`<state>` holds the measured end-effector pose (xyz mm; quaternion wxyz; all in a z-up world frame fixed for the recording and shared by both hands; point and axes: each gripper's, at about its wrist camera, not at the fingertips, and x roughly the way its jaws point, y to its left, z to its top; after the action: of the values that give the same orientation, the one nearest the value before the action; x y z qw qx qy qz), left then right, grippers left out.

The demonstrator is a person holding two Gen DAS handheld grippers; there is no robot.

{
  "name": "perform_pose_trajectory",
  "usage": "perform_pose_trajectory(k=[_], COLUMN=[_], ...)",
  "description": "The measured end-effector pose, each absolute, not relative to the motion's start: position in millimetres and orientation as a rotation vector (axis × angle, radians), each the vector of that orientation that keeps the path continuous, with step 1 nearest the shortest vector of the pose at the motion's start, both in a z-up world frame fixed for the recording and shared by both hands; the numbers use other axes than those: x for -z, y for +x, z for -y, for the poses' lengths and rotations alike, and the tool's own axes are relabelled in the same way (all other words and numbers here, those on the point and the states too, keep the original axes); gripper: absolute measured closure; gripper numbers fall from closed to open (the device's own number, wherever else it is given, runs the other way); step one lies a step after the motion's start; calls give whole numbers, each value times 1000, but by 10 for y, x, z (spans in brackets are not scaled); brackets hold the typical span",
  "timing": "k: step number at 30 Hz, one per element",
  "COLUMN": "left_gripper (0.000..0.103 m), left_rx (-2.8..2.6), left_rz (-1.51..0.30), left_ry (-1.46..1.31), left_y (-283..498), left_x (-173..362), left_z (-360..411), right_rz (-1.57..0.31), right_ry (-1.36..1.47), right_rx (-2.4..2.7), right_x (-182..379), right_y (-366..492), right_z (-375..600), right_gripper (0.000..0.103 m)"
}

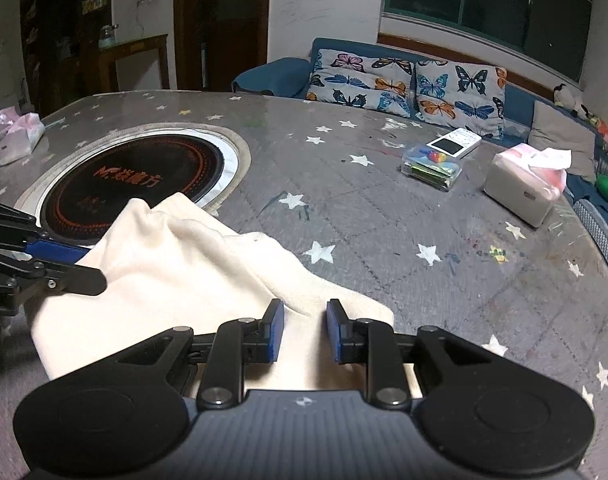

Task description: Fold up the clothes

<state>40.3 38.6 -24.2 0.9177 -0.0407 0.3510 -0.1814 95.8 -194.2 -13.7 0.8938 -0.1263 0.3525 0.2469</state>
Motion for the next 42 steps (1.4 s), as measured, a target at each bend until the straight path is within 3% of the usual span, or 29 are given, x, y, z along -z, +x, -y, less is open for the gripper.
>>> perform_pose_trajectory(k=[7,13,19,30,34,42], left_gripper=[79,79,79,79,79,79], left_rx=[395,356,369,392,386,379], left_rz=[-757,-671,-598,-634,-649,-656], left_ry=[-174,-94,-55,21,27,29], left_y=[-5,-227,-24,240,289,278], left_x=[233,36,-119,111,180,232], left_z=[-468,-480,-479,-415,-444,-492], right_rz=[-729,-724,-705,-789,-772,-726], right_ry=[-284,-261,-216,-222,-249,-250], right_rx=[-561,-588,-636,-702,-716,-638], right_x=[133,1,-175,73,60,67], right_y=[726,577,641,992,948,1013], right_z=[1944,1948,1841,1506,1478,1470], right_gripper=[80,81,81,81,93,95])
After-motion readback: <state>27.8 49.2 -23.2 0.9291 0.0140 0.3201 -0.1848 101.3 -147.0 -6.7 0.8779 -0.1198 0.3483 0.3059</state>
